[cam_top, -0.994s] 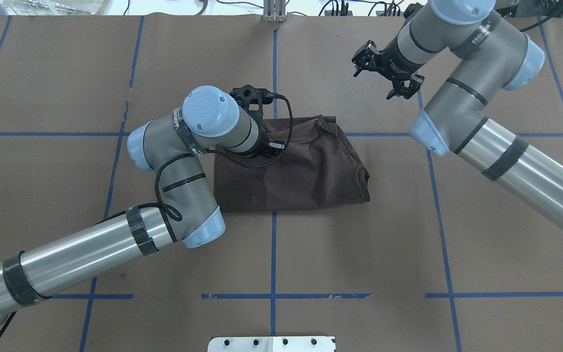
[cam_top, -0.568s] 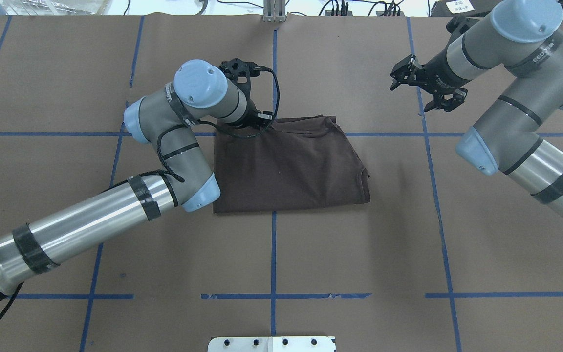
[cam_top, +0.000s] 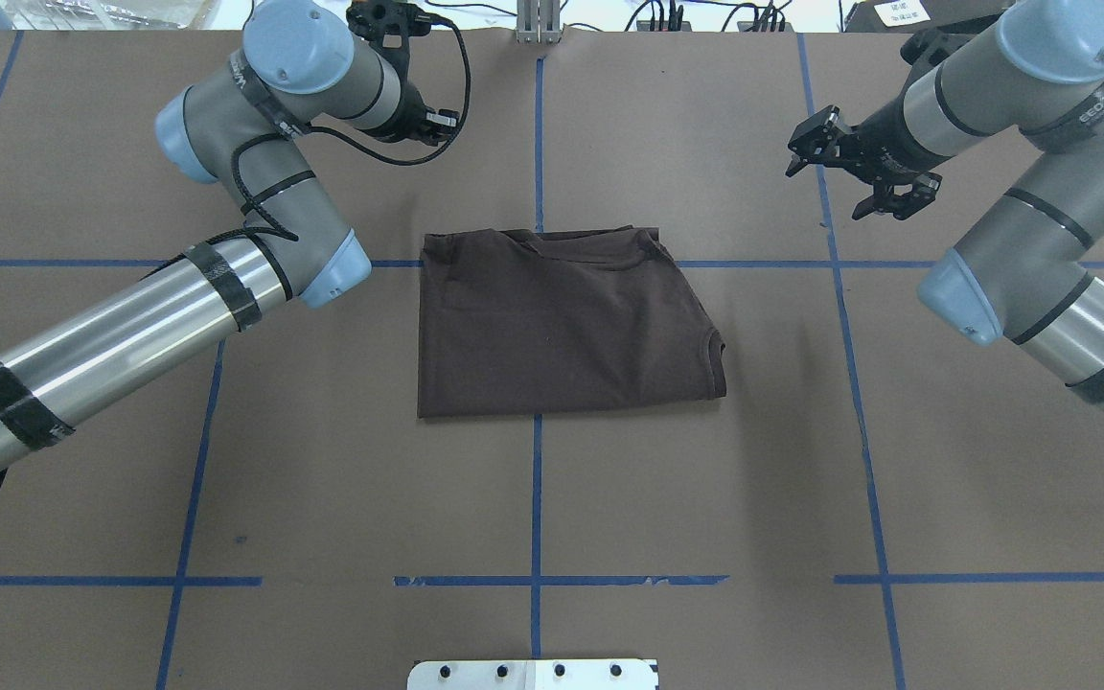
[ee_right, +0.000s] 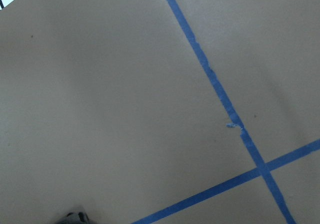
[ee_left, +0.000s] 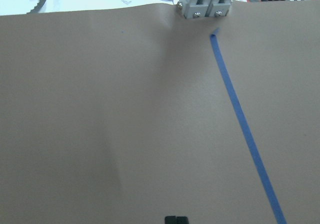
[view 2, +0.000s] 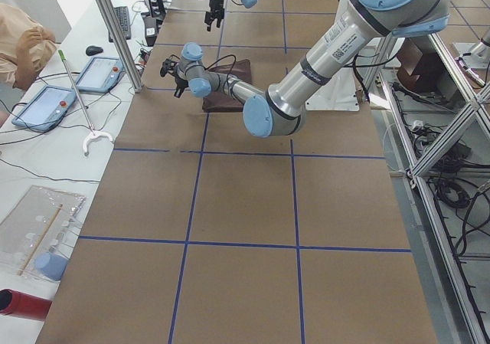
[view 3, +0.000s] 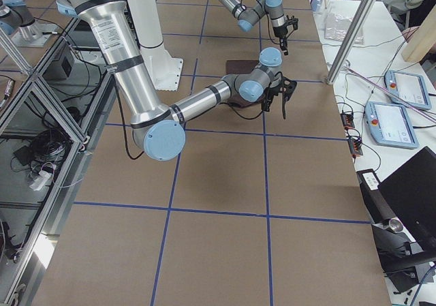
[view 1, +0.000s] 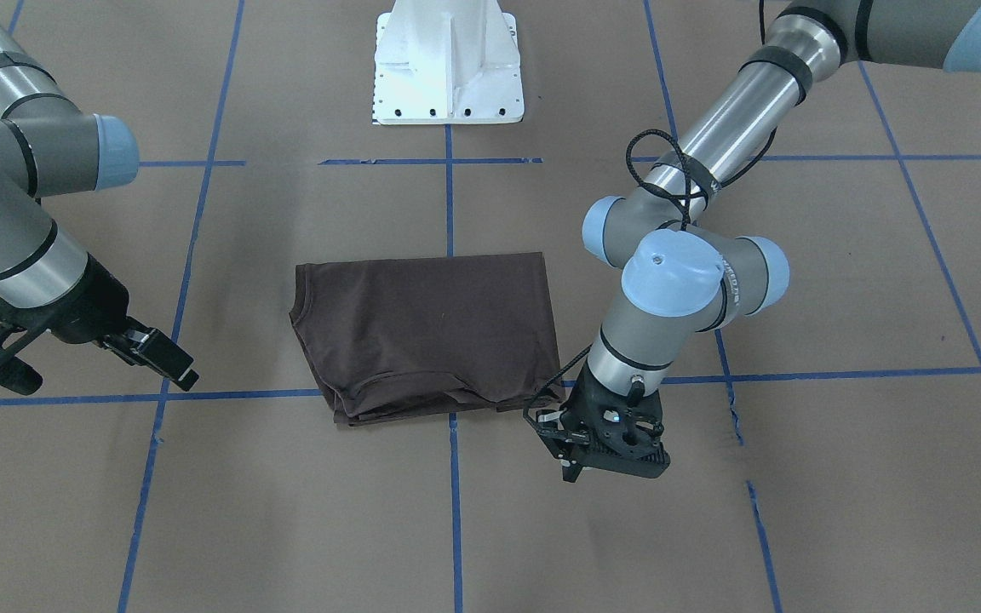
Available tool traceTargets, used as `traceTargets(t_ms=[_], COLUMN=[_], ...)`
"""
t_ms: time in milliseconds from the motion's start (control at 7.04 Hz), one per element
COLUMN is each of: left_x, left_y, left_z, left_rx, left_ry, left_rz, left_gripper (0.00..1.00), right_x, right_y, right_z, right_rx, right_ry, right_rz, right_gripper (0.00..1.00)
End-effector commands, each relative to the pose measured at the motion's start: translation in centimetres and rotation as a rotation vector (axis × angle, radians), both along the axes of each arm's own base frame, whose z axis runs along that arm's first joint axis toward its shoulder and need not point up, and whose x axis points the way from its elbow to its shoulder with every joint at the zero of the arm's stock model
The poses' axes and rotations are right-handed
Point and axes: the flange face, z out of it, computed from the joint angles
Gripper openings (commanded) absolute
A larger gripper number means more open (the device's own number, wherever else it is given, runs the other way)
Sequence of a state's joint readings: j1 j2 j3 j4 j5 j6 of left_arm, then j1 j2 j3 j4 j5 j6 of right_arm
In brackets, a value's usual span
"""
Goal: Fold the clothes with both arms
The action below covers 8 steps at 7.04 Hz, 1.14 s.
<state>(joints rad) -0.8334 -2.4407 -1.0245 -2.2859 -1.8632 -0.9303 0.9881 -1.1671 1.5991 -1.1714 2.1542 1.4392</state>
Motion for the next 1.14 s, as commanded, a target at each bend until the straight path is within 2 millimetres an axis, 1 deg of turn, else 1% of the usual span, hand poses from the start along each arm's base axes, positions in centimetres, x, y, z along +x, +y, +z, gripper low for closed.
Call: traceTargets(t_ms=[0,142,284,426,568,710,852,994], left_x=[-9.5,-15.5,-22.7,-29.3,-34.2,-39.2,-43.6,-47.0], left_y=[0.0,-0.2,-1.1,-1.2,0.6,2.3,5.3,9.2], left_z=[8.8,12.6,16.6,19.6,21.8,22.4,21.9,20.8], left_rx=[0.013,0.081,0.115,0.123,0.125,0.066,-0.01,-0.052], left_ry=[-0.041,-0.113,-0.168,-0.171,-0.143,-0.115,-0.097,-0.137], left_rz=[0.05,0.075,0.084,0.121,0.154,0.129,0.119,0.129], left_gripper=[0.0,0.0,0.0,0.0,0.0,0.04,0.33,0.99], right_x=[4.7,8.7,13.9,18.4,21.3,23.7,26.4,28.0], right_y=[-0.1,0.1,0.3,0.7,1.6,3.8,6.7,9.6], right_z=[5.0,8.6,11.7,14.2,15.3,16.4,16.6,18.4], right_rx=[0.07,0.107,0.162,0.178,0.193,0.227,0.245,0.251], right_ry=[0.072,0.115,0.135,0.167,0.215,0.252,0.263,0.244], right_rz=[-0.05,-0.081,-0.129,-0.175,-0.246,-0.343,-0.395,-0.443], right_gripper=[1.0,1.0,1.0,1.0,1.0,1.0,1.0,1.0])
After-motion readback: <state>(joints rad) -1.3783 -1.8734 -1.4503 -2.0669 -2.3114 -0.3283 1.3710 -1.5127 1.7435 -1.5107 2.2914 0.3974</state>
